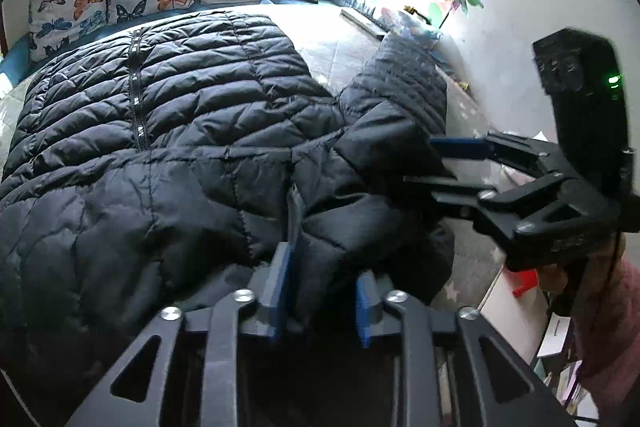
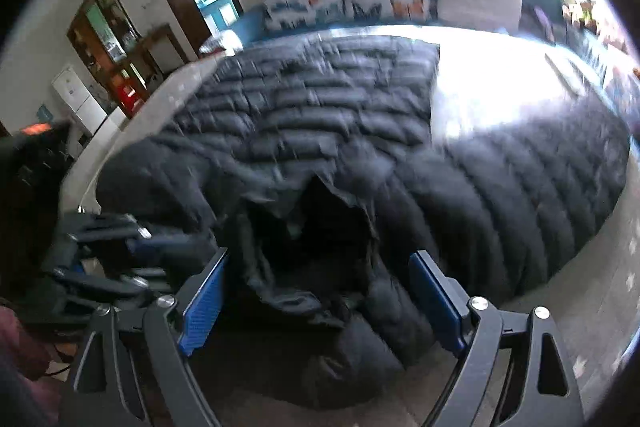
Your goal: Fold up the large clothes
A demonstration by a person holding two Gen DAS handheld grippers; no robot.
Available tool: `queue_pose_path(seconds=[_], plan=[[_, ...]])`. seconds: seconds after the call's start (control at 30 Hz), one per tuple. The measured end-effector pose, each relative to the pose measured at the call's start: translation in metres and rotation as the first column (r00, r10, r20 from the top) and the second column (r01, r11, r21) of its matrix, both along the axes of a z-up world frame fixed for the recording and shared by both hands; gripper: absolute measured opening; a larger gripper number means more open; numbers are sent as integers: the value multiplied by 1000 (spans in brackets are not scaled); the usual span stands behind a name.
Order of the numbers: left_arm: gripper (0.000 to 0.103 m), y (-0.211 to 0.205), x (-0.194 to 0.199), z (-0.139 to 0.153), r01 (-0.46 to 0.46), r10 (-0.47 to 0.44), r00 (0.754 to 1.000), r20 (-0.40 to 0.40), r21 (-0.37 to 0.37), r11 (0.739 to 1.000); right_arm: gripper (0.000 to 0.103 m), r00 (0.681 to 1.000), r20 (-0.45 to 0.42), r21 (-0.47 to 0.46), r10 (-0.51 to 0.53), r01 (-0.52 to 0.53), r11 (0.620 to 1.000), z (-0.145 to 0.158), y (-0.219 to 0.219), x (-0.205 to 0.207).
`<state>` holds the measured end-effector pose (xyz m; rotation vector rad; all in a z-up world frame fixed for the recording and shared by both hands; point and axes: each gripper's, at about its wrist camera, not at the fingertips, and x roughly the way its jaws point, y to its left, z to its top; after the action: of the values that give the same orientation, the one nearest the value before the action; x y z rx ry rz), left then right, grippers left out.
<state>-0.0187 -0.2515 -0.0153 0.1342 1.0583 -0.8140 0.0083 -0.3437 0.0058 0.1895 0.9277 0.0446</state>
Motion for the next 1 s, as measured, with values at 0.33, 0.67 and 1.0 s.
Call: queue_pose_path(seconds=[0.33, 0.67, 1.0], plan=[[55, -8, -15, -11, 65, -67, 995, 78, 33, 997, 95, 998, 64, -31, -25, 27, 999, 20, -1, -30], [79, 24, -16, -1, 104, -104, 995, 4, -91, 990, 95, 999, -18, -58, -44, 43, 997, -10, -8, 1], [79, 187, 57, 71, -243, 255, 955, 154, -94, 966, 95, 994, -87, -80, -60, 53, 995, -36, -14, -1]])
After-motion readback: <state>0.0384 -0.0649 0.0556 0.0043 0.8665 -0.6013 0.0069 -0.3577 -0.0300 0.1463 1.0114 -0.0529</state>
